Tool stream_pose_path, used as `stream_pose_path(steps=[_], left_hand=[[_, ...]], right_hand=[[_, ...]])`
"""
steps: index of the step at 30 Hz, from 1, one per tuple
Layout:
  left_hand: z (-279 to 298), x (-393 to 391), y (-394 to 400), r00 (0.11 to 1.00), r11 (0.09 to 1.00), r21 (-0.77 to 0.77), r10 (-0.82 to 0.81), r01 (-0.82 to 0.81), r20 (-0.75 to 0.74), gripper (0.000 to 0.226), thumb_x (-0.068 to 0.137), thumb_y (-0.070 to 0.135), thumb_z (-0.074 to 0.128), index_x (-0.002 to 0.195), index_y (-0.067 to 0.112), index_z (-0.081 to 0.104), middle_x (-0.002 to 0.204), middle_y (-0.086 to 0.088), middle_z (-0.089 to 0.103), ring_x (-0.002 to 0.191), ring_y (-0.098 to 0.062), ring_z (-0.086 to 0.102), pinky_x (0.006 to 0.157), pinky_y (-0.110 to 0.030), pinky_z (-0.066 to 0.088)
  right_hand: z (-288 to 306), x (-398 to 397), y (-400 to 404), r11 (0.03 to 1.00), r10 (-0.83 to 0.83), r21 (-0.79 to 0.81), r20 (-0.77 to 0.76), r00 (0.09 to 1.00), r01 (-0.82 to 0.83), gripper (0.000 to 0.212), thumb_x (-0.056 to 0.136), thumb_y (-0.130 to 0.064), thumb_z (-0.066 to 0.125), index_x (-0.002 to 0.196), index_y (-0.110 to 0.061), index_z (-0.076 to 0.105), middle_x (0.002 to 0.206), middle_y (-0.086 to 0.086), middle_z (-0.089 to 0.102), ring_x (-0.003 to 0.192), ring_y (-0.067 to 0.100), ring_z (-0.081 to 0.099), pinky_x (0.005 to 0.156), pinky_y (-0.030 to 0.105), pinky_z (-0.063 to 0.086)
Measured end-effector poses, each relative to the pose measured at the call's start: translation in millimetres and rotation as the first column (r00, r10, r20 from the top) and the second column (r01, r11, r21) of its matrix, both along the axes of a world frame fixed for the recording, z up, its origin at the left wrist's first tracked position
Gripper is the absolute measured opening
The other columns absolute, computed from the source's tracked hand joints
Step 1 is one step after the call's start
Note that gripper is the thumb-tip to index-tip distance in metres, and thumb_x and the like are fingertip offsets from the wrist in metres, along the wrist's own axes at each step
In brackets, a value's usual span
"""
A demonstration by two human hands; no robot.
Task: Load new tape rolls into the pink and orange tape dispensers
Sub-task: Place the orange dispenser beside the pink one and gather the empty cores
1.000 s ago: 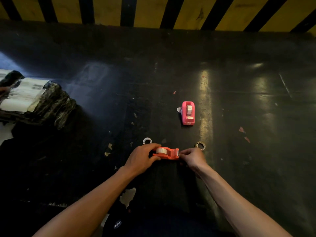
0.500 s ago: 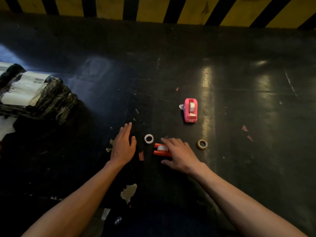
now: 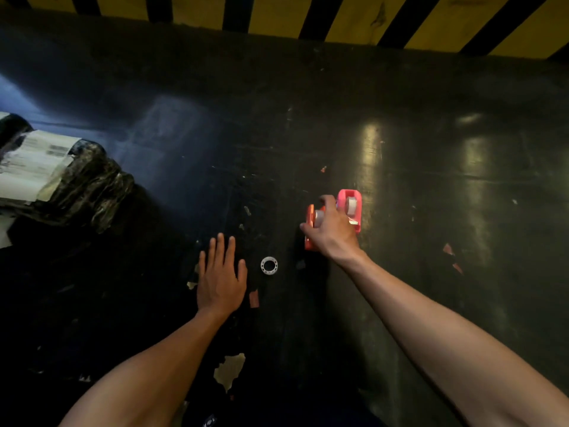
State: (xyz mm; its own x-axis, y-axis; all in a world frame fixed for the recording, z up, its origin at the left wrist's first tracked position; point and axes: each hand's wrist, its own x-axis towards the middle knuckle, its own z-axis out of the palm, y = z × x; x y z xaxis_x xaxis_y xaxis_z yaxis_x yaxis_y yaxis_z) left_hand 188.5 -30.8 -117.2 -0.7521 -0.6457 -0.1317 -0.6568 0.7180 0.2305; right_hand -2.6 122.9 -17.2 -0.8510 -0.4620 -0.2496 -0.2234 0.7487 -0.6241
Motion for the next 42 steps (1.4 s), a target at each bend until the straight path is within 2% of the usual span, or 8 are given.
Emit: stream_pose_path(steps=[12,16,21,24,29,33,37,42], left_hand=[[-1.9,1.3,-1.0,0.999,1.0,0.02,0.012,-0.011,-0.035,0.061,0.103,0.039,0.034,0.158,0.017,0.019,0.168,-0.007,0.013,0.156,-0.02,0.006,0.127,-0.046,0.007],[0.0,0.6,-1.2,0.999,0.999,0.034,0.011,-0.01,-0.04,0.061,0.103,0.039,0.036,0.158,0.018,0.02,0.168,-0.006,0.013,0.156,-0.019,0.005,0.127,-0.046,0.005],[5.6,6.2,-4.4,0.974,0.982,0.186,0.007,0.037,-0.228,0.067,0.095,0.046,0.034,0.155,0.017,0.032,0.163,-0.007,0.031,0.153,-0.02,0.019,0.126,-0.047,0.006],[14.8,8.6,-8.7,0.951,0.953,0.269,-0.056,0.142,-0.303,0.073,0.091,0.055,0.038,0.153,0.017,0.036,0.149,-0.012,0.046,0.14,-0.028,0.037,0.118,-0.049,0.031],[34.3,-16.6,-1.1,0.912,0.856,0.317,-0.395,0.409,-0.109,0.081,0.088,0.048,0.068,0.156,0.033,0.027,0.145,-0.001,0.041,0.131,-0.019,0.04,0.115,-0.041,0.037],[43.1,-37.8,1.6,0.906,0.845,0.337,-0.416,0.416,-0.074,0.054,0.092,0.029,0.068,0.143,0.03,0.05,0.136,0.004,0.047,0.125,-0.012,0.046,0.111,-0.036,0.044],[54.1,-54.1,-16.8,0.938,0.875,0.336,-0.327,0.348,-0.118,0.056,0.091,0.024,0.07,0.143,0.025,0.05,0.135,0.003,0.054,0.127,-0.013,0.052,0.109,-0.034,0.045],[64.0,-81.9,-56.9,0.97,0.915,0.337,-0.173,0.223,-0.172,0.051,0.087,0.014,0.075,0.134,0.018,0.059,0.133,-0.003,0.06,0.123,-0.018,0.058,0.107,-0.035,0.048]], right_hand=[[-10.7,-40.3,-48.9,0.972,0.021,0.232,0.045,0.999,-0.031,0.069,0.087,-0.034,0.072,0.14,-0.009,0.037,0.139,0.023,0.049,0.124,0.04,0.052,0.094,0.044,0.048],[-1.2,-36.6,-45.3,0.978,0.01,0.209,0.05,0.999,-0.02,0.085,0.087,-0.05,0.067,0.149,-0.011,0.024,0.144,0.028,0.04,0.127,0.045,0.048,0.098,0.047,0.046],[14.9,-18.7,-8.0,0.983,0.025,0.182,-0.017,1.0,-0.022,0.055,0.094,-0.044,0.053,0.139,-0.017,0.036,0.138,0.019,0.047,0.121,0.038,0.053,0.089,0.046,0.048],[11.5,-10.4,34.5,0.922,0.117,0.361,0.089,0.989,-0.141,0.064,0.089,-0.039,0.06,0.144,-0.02,0.033,0.144,0.018,0.045,0.126,0.039,0.051,0.096,0.05,0.05],[3.5,7.5,89.6,0.705,0.098,0.66,0.272,0.957,-0.26,0.086,0.078,-0.037,0.078,0.148,-0.027,0.028,0.151,0.015,0.027,0.134,0.043,0.036,0.101,0.059,0.044],[-6.7,26.5,91.6,0.786,0.164,0.558,0.229,0.959,-0.268,0.052,0.092,-0.013,0.057,0.139,-0.019,0.036,0.132,0.018,0.039,0.11,0.042,0.059,0.088,0.05,0.056],[-2.9,33.1,48.8,0.824,0.344,0.387,0.238,0.908,-0.413,0.045,0.092,-0.025,0.062,0.133,-0.025,0.043,0.129,0.01,0.049,0.111,0.03,0.06,0.087,0.043,0.056],[4.9,18.3,-26.5,0.786,0.586,0.336,-0.139,0.798,-0.519,0.041,0.091,-0.038,0.061,0.129,-0.025,0.052,0.129,0.006,0.059,0.124,0.027,0.05,0.106,0.051,0.035]])
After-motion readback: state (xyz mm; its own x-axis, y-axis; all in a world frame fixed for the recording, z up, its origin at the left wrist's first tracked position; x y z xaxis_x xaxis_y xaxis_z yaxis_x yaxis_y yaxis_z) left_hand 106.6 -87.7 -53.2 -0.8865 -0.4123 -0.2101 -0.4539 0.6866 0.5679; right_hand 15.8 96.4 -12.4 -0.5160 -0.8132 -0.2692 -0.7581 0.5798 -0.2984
